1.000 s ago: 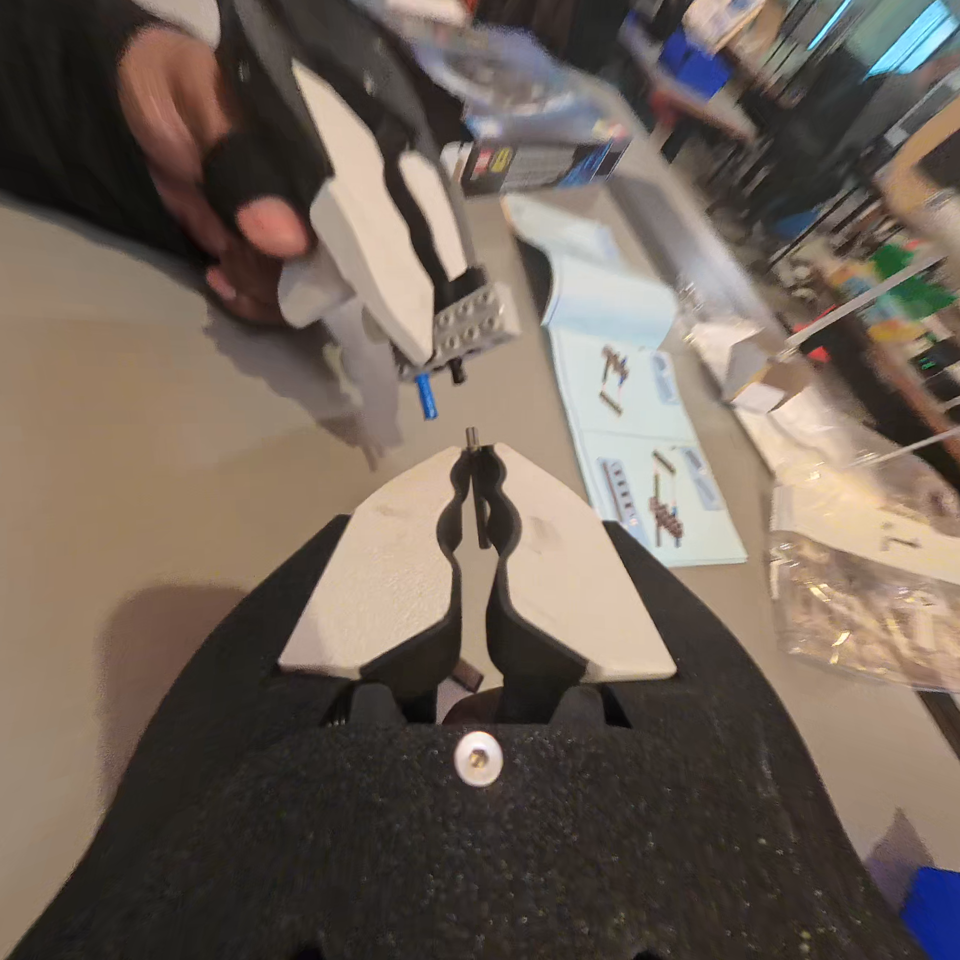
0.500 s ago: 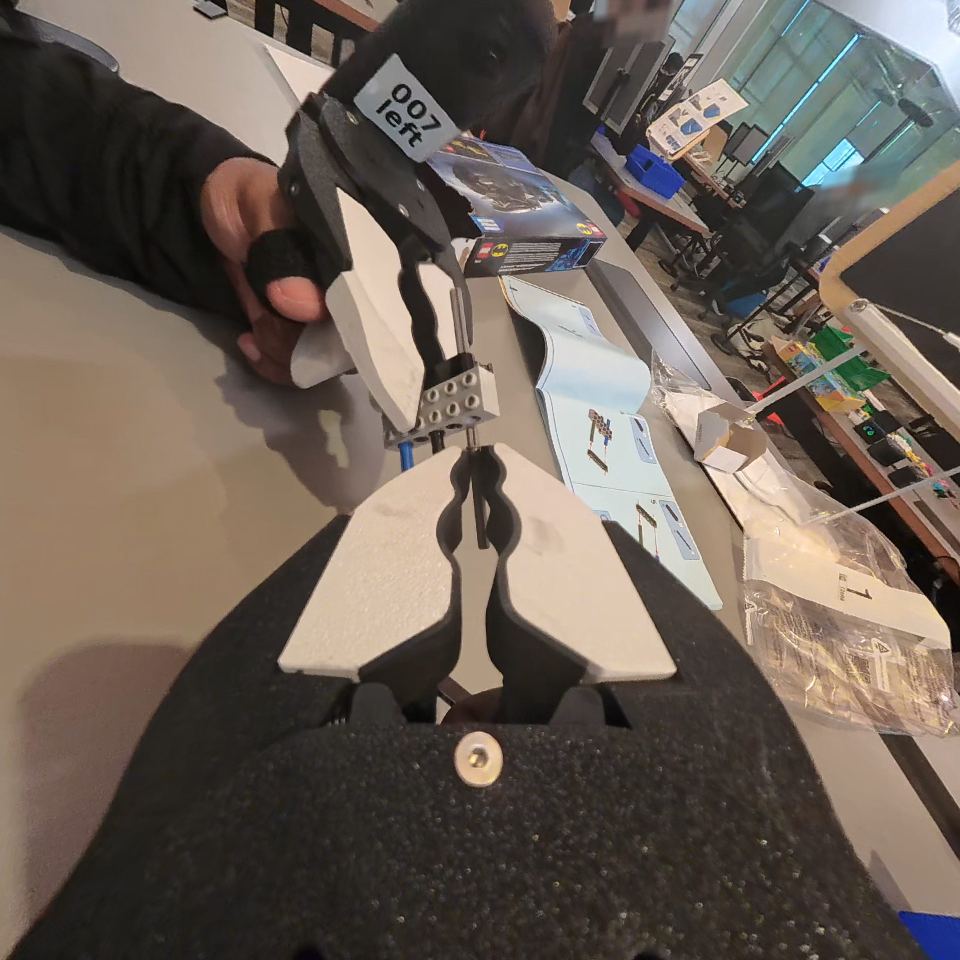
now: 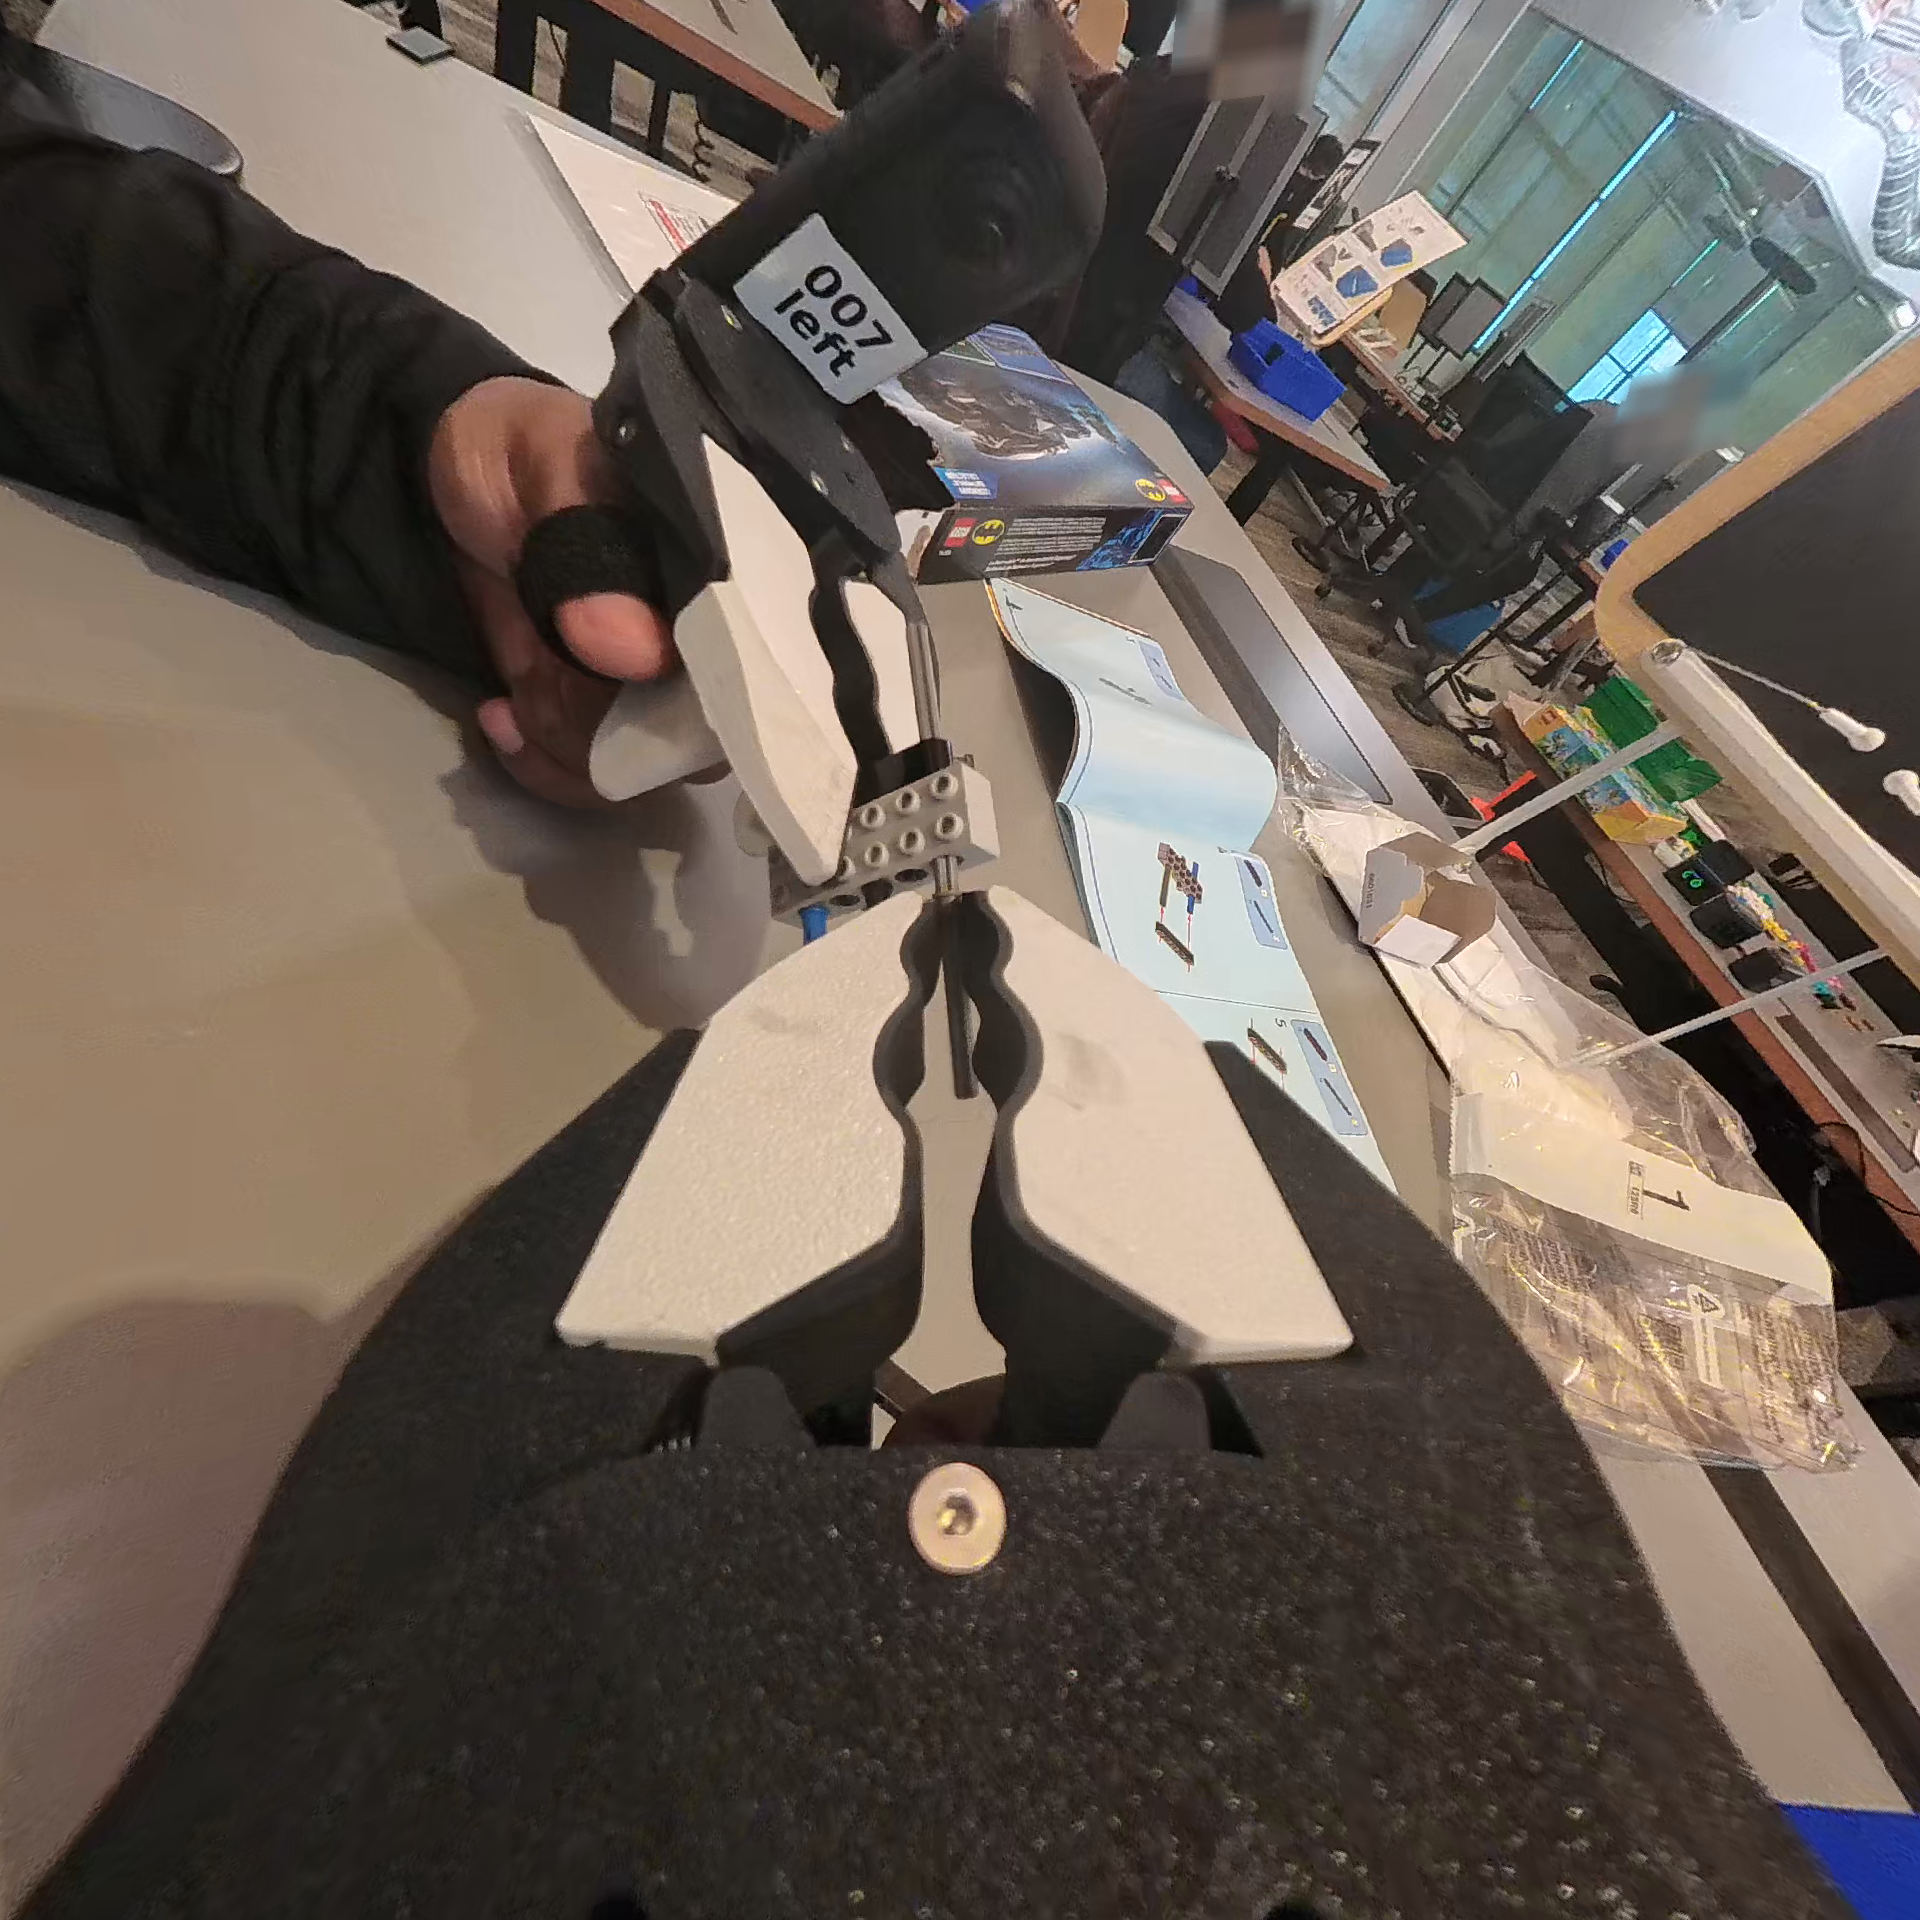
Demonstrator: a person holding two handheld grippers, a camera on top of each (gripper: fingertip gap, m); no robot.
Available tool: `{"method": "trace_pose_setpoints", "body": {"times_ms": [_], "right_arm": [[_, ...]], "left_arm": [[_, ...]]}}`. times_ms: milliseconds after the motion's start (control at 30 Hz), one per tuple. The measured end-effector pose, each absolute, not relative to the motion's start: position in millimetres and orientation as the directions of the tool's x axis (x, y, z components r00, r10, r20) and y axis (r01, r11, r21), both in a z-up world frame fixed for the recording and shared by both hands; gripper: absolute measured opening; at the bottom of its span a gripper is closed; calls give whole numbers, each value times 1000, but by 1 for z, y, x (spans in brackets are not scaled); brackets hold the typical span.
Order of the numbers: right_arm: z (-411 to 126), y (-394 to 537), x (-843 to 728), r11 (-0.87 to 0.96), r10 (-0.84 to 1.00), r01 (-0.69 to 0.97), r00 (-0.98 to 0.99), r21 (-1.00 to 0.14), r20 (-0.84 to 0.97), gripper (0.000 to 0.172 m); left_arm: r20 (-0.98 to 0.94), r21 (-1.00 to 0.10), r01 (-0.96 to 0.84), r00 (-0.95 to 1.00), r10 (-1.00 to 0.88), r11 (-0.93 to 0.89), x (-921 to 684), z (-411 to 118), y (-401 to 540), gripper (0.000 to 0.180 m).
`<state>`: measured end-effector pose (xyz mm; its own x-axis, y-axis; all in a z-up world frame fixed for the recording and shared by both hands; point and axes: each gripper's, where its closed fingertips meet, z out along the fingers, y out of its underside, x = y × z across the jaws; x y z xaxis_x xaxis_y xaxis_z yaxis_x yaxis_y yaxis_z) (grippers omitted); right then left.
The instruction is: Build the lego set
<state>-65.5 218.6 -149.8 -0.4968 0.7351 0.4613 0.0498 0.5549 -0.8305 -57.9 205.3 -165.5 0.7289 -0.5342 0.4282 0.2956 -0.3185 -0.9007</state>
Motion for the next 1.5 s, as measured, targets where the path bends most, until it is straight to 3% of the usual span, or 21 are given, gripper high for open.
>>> {"method": "trace_pose_setpoints", "body": {"times_ms": [533, 1133, 1500], "right_arm": [[-155, 216, -64, 648, 680, 50, -488, -760, 547, 4], [-131, 224, -61, 608, 715, -29, -414, -793, 564, 12], [-136, 240, -44, 559, 702, 9, -538, -829, 467, 15]], "left_arm": [[338, -923, 177, 798, -500, -342, -54, -176, 207, 11], [389, -919, 278, 756, -526, -279, -56, -162, 207, 11], [383, -924, 303, 726, -572, -234, -52, -154, 203, 11]]}}
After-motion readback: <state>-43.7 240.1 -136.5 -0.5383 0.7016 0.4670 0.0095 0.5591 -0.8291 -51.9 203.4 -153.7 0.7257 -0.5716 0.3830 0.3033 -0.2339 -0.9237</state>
